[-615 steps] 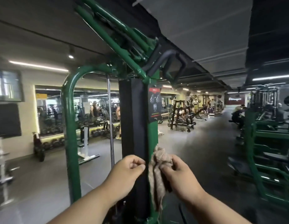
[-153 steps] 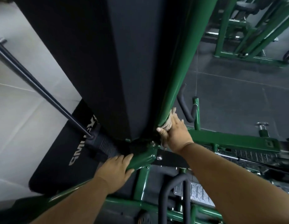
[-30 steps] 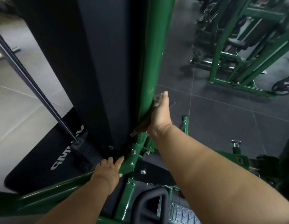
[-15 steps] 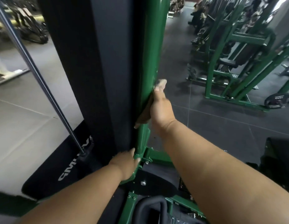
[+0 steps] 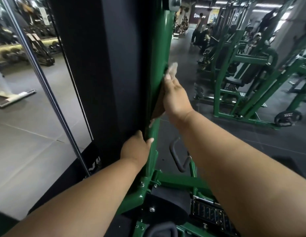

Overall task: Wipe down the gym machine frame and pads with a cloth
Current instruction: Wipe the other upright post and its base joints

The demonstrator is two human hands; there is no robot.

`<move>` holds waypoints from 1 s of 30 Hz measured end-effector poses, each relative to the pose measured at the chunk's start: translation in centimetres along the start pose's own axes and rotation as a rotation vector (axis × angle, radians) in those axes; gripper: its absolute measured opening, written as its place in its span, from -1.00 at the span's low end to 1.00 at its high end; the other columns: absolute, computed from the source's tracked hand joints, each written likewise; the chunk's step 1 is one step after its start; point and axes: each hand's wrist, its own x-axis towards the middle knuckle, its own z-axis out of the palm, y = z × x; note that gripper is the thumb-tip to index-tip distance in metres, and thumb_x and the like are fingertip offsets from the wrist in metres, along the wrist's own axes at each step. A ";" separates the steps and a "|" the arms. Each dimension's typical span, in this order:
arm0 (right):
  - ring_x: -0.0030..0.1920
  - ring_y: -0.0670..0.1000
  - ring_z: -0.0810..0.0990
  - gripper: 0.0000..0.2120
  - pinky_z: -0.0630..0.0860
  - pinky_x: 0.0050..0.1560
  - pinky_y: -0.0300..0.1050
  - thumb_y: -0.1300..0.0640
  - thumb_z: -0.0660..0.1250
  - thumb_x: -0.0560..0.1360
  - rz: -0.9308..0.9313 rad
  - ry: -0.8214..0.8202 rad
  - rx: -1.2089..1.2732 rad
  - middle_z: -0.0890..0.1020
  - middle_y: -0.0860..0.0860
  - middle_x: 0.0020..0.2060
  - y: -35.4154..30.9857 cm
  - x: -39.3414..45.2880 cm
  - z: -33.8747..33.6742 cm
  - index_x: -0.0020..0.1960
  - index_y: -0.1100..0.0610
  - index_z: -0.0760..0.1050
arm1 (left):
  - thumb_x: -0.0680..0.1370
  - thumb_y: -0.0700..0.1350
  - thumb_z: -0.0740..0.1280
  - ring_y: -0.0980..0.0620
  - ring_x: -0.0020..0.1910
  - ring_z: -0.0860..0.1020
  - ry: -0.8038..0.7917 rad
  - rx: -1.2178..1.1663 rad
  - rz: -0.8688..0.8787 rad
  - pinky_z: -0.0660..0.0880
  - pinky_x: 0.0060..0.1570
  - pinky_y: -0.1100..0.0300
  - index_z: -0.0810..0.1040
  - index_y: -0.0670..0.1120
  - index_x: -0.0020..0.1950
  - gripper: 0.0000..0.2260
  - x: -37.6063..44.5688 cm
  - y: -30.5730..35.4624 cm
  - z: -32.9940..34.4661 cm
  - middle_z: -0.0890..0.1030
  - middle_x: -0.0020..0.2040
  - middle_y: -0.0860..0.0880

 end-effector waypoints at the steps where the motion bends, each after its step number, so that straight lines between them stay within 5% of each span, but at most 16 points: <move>1: 0.38 -0.24 0.40 -0.53 0.27 0.19 -0.63 -0.05 0.05 0.78 -0.054 0.021 -0.006 0.46 -0.25 0.36 -2.1 0.7 -0.2 0.62 0.10 0.31 | 0.68 0.27 0.20 -0.16 -0.01 0.66 -0.010 0.020 0.008 0.50 -0.16 0.06 0.43 -0.11 0.17 -0.57 0.1 0.1 -0.1 0.65 0.03 -0.12; 5: 0.25 -0.24 0.42 -0.58 0.25 0.09 -0.67 0.03 0.03 0.79 -0.229 0.081 -0.021 0.49 -0.20 0.25 -8.5 3.5 -1.1 0.57 0.16 0.36 | 0.68 0.24 0.24 -0.13 -0.01 0.66 -0.036 0.004 0.006 0.48 -0.16 0.08 0.40 -0.09 0.12 -0.62 0.3 0.5 -0.8 0.65 0.01 -0.10; 8: 0.42 -0.31 0.28 -0.53 0.14 0.37 -0.61 0.06 -0.01 0.80 -0.274 0.079 -0.001 0.34 -0.11 0.54 -8.4 3.8 -1.1 0.66 0.21 0.19 | 0.69 0.21 0.24 -0.12 0.02 0.67 -0.081 0.052 -0.005 0.55 -0.10 0.08 0.44 -0.11 0.15 -0.63 0.6 1.1 -1.3 0.66 0.04 -0.10; 11: 0.45 -0.39 0.02 -0.49 -0.07 0.29 -0.70 0.02 -0.05 0.80 -0.204 0.056 -0.054 0.06 -0.14 0.67 -5.6 2.6 -0.6 0.71 0.10 -0.04 | 0.70 0.19 0.24 -0.10 0.07 0.68 -0.113 0.135 0.000 0.55 -0.09 0.11 0.46 -0.11 0.20 -0.63 0.9 1.8 -1.6 0.67 0.08 -0.09; 15: 0.50 -0.30 0.14 -0.49 0.06 0.42 -0.49 -0.01 -0.03 0.79 -0.071 0.009 -0.028 0.25 -0.13 0.61 -4.7 1.5 -0.7 0.69 0.13 0.09 | 0.72 0.19 0.20 -0.09 0.15 0.67 -0.190 0.302 0.001 0.61 0.06 0.10 0.46 -0.14 0.29 -0.59 1.3 2.2 -2.1 0.67 0.17 -0.12; 17: 0.49 -0.26 0.23 -0.51 0.10 0.39 -0.54 0.03 -0.02 0.79 -0.130 0.025 -0.027 0.30 -0.17 0.54 -7.0 2.1 -0.8 0.68 0.15 0.14 | 0.72 0.18 0.23 -0.11 0.16 0.66 -0.219 0.233 -0.016 0.57 0.03 0.12 0.48 -0.14 0.26 -0.61 1.4 2.3 -2.5 0.67 0.16 -0.12; 21: 0.58 -0.21 0.14 -0.50 0.03 0.58 -0.34 0.06 0.02 0.78 -0.292 0.068 0.040 0.25 -0.06 0.63 -10.8 3.4 -0.6 0.69 0.16 0.11 | 0.69 0.17 0.29 -0.15 0.18 0.66 -0.231 0.144 -0.095 0.51 0.01 0.10 0.50 -0.13 0.22 -0.63 1.4 2.7 -2.7 0.68 0.16 -0.14; 24: 0.65 -0.18 0.00 -0.46 -0.06 0.65 -0.22 0.05 0.01 0.78 -0.329 0.052 0.021 0.06 -0.09 0.68 -8.7 3.0 -0.3 0.71 0.16 0.01 | 0.69 0.19 0.27 -0.13 0.13 0.67 -0.226 0.184 -0.076 0.49 -0.08 0.12 0.48 -0.13 0.21 -0.62 1.3 2.7 -2.6 0.69 0.11 -0.13; 28: 0.51 -0.37 -0.10 -0.46 -0.15 0.41 -0.60 0.02 -0.04 0.80 -0.173 0.000 -0.042 -0.06 -0.27 0.56 -2.2 1.6 0.2 0.71 0.13 -0.09 | 0.73 0.21 0.16 -0.11 0.18 0.67 -0.186 0.290 -0.013 0.56 0.04 0.11 0.46 -0.16 0.31 -0.56 1.6 2.3 -1.8 0.67 0.19 -0.13; 30: 0.57 -0.28 -0.04 -0.43 -0.10 0.47 -0.52 -0.08 -0.03 0.78 -0.047 -0.044 -0.043 0.02 -0.16 0.65 1.0 0.4 0.3 0.72 0.12 -0.02 | 0.75 0.19 0.10 -0.13 0.27 0.63 -0.184 0.296 0.006 0.55 0.15 0.10 0.41 -0.19 0.44 -0.51 1.5 2.1 -1.8 0.62 0.31 -0.16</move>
